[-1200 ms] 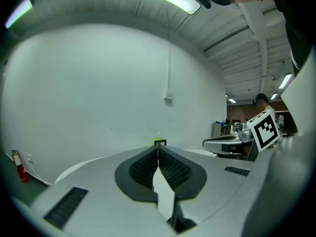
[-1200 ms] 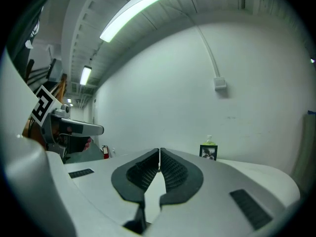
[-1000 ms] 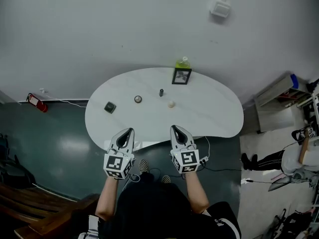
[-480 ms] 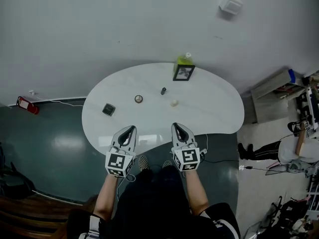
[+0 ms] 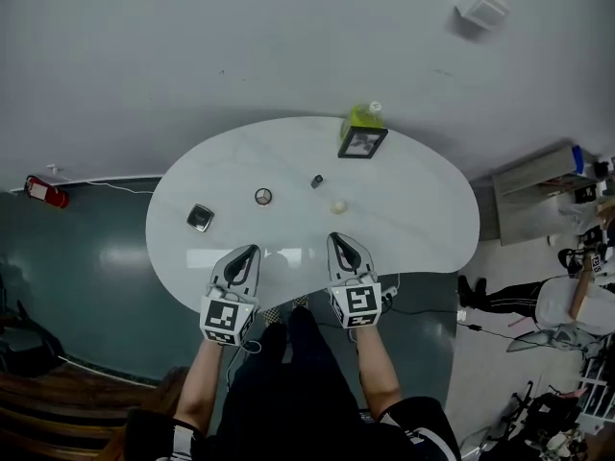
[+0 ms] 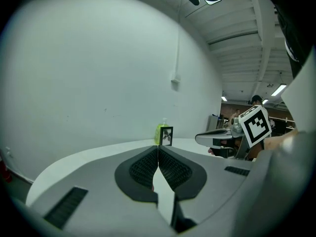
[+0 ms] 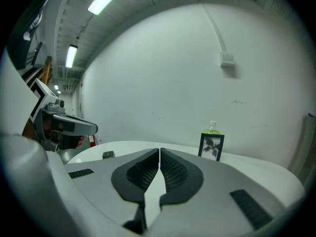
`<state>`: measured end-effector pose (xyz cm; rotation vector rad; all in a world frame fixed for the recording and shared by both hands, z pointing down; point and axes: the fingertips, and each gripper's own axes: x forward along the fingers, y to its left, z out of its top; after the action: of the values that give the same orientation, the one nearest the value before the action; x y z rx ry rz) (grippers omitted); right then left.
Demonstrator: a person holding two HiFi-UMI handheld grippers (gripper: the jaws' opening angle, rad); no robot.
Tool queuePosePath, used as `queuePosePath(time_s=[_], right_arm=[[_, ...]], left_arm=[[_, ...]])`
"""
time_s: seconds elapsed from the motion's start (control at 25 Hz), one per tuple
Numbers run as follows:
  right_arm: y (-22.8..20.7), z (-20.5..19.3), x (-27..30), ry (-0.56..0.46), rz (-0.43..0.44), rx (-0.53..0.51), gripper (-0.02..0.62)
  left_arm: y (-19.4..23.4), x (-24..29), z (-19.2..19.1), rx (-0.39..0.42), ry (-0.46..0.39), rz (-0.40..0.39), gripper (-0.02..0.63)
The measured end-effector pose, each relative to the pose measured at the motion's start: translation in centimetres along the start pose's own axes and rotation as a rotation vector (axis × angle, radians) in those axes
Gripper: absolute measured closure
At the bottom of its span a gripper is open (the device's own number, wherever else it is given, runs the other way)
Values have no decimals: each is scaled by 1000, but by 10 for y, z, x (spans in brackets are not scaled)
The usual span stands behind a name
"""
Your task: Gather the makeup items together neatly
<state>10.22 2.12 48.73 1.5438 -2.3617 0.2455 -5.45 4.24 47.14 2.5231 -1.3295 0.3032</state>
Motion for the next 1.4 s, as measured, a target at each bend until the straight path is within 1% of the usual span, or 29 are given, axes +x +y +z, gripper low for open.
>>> queuePosePath(time_s=[0.28, 0.48, 0.64, 0.8, 1.0, 1.04, 1.08, 1.12, 1.4], right_arm=[[-30, -31, 48, 67, 50, -10, 565], [-47, -50, 76, 99, 81, 3, 565], [-56, -57, 97, 108, 91, 19, 564], [-60, -61, 117, 143, 104, 50, 563], [-70, -60, 140, 184, 99, 31, 561], [-71, -59, 144, 189, 107, 30, 556], [-72, -60, 149, 198, 116, 30, 528], [-72, -60, 153, 209, 126, 30, 484], [-71, -68, 177, 296, 167, 26, 456]], left_arm=[[11, 46, -23, -39, 61, 39, 586], [15, 70, -38, -72, 85, 72, 586], [19, 86, -48, -91, 110, 87, 586], [21, 95, -56, -109, 132, 99, 586], [25, 100, -54, -129, 143, 131, 586], [26, 101, -54, -133, 145, 138, 586], [27, 101, -54, -137, 148, 143, 586], [29, 102, -54, -140, 149, 150, 586], [41, 104, -52, -155, 149, 182, 586]])
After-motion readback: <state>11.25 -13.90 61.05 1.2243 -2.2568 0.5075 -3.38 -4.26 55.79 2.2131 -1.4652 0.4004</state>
